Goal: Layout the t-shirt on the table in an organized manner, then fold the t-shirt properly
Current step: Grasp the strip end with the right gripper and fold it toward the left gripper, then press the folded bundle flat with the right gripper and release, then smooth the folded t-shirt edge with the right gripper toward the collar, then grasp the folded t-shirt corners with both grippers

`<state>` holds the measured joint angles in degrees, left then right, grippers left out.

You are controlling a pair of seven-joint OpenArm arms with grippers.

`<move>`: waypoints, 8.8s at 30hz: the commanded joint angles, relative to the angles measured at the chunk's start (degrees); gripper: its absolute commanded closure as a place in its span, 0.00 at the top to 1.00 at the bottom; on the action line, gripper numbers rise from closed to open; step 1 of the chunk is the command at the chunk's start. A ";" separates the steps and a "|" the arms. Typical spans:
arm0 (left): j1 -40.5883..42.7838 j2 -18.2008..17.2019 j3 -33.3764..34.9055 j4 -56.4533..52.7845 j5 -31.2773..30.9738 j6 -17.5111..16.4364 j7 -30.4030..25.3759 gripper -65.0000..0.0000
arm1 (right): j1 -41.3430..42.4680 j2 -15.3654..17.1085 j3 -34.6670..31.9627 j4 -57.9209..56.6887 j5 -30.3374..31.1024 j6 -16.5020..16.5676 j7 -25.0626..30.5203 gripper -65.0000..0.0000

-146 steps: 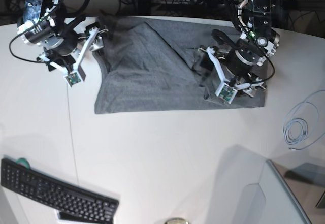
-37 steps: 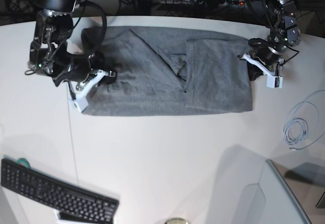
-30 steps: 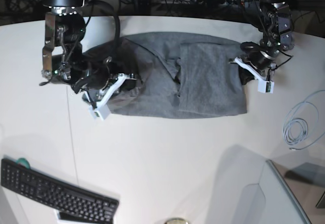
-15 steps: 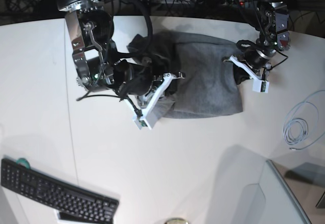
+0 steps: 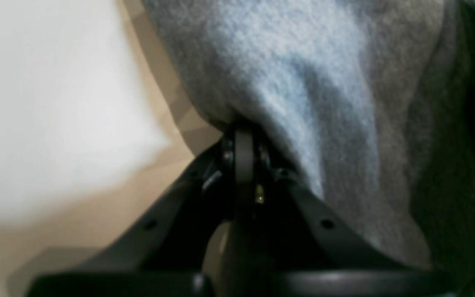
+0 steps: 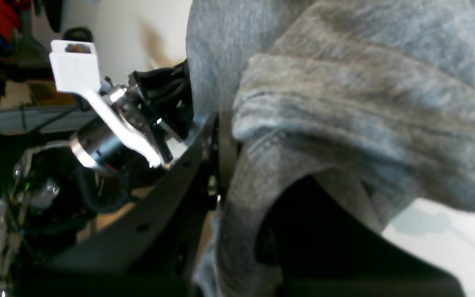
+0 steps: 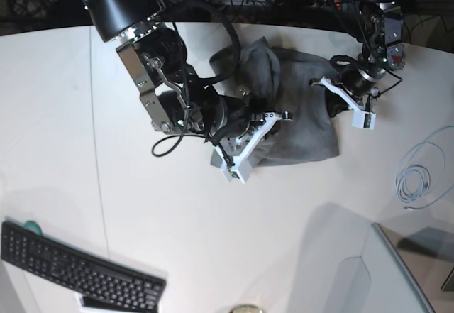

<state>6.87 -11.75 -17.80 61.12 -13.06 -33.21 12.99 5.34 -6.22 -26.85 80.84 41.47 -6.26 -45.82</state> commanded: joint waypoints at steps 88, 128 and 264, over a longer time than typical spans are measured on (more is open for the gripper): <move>17.26 -9.22 -27.34 13.65 1.41 6.35 6.13 0.00 | 12.99 -2.27 -32.62 -12.49 0.86 0.15 18.88 0.03; 17.35 -9.39 -27.43 13.56 1.41 6.35 5.86 0.00 | 12.72 7.93 -19.08 5.45 0.50 -9.87 4.99 0.00; 18.58 -1.31 -24.97 24.90 0.80 0.99 5.95 0.00 | 16.94 -0.51 -52.93 -6.68 -2.04 -1.78 18.53 0.00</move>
<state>25.08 -12.19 -42.59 84.97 -11.70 -31.90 20.23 21.04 -6.57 -80.60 73.25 39.48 -7.97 -28.62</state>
